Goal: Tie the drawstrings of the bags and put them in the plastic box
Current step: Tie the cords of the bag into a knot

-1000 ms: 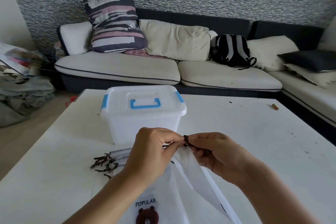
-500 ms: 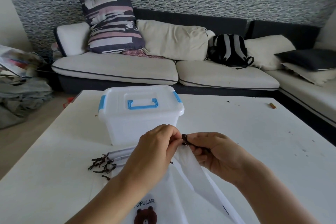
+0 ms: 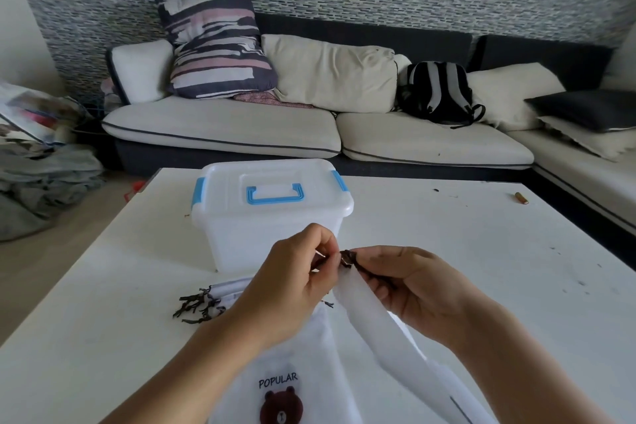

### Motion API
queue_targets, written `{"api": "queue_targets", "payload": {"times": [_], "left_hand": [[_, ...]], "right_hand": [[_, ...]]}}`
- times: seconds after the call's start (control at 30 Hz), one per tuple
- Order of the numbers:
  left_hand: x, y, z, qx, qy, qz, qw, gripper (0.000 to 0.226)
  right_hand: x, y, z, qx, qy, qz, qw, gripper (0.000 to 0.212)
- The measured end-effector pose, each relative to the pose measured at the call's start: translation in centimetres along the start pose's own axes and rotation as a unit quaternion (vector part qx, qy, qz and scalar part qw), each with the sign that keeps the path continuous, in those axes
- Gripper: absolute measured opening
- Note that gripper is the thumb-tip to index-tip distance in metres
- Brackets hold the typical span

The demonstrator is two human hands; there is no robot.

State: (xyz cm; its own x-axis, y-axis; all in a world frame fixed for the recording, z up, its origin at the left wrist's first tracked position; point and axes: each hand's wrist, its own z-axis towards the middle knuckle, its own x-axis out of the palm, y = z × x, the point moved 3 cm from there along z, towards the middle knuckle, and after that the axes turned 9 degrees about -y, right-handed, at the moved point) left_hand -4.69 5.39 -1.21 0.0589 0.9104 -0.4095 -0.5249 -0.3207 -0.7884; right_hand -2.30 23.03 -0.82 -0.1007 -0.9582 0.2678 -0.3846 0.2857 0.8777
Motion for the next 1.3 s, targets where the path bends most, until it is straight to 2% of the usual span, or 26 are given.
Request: {"api": "queue_targets", "payload": {"times": [0.1,0.4,0.57,0.7,0.87,1.1,1.3], "left_hand": [[0.1,0.2,0.0,-0.039,-0.007,-0.050,0.998,0.011],[0.4,-0.1,0.2,-0.073,-0.021,-0.155,0.985,0.013],[0.3,0.1,0.1,-0.101,0.037,-0.139,0.984,0.015],[-0.4,0.2,0.2,-0.086,0.066,-0.081,0.991,0.014],[-0.6,0.1,0.3,-0.064,0.084,-0.001,0.994,0.014],[0.0,0.0,0.0,-0.104,0.068,-0.140,0.982,0.010],[0.1,0.1,0.2,-0.081,0.036,-0.119,0.989,0.006]], "right_hand": [[-0.2,0.2,-0.1,-0.010,0.001,0.015,1.000,0.025],[0.1,0.6,-0.7,-0.009,-0.042,0.079,0.996,0.016],[-0.1,1.1,-1.2,-0.009,-0.051,0.077,0.996,0.014],[-0.3,1.4,-1.3,-0.036,-0.057,0.000,0.998,0.021],[-0.5,1.5,-1.2,-0.045,-0.057,-0.059,0.996,0.012],[-0.1,1.1,-1.3,-0.037,-0.015,0.012,0.999,0.017],[-0.2,0.9,-1.1,-0.036,-0.010,0.028,0.999,0.016]]}}
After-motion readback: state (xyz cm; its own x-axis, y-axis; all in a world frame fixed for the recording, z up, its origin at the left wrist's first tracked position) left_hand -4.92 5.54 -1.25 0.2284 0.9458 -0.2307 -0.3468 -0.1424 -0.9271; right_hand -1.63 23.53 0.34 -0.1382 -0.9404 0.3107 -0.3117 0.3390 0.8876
